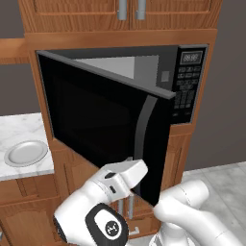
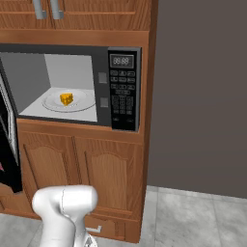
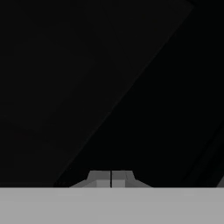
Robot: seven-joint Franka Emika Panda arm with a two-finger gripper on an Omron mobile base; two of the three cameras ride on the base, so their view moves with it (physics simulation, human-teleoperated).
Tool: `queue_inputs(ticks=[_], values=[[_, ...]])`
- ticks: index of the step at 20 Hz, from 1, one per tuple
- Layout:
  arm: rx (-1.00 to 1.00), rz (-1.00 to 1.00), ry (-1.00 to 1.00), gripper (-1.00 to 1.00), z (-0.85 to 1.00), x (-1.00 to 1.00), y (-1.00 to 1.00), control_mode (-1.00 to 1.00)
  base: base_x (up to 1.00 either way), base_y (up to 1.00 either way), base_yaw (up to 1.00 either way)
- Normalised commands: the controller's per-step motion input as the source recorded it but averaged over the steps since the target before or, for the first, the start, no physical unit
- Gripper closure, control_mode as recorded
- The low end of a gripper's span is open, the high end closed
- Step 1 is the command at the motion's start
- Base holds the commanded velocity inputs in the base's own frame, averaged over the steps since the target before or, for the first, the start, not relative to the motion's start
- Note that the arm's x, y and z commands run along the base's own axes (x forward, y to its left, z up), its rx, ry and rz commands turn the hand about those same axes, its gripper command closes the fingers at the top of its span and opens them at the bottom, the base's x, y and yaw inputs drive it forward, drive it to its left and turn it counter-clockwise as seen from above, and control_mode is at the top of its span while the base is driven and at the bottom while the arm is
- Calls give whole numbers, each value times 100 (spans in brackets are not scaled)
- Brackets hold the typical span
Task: Pick the cheese from the counter and place it in the microwave. Then turn on the microwave.
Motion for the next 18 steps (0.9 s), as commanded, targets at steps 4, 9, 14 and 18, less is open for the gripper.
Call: queue_inputs(ticks=[4,9,14,18], values=[[2,2,0,100,6,15,-27,-100,0,0,0],[2,3,0,100,4,21,-29,-100,0,0,0],[1,4,0,100,6,21,-26,-100,0,0,0],[2,4,0,100,9,21,-23,-100,0,0,0]])
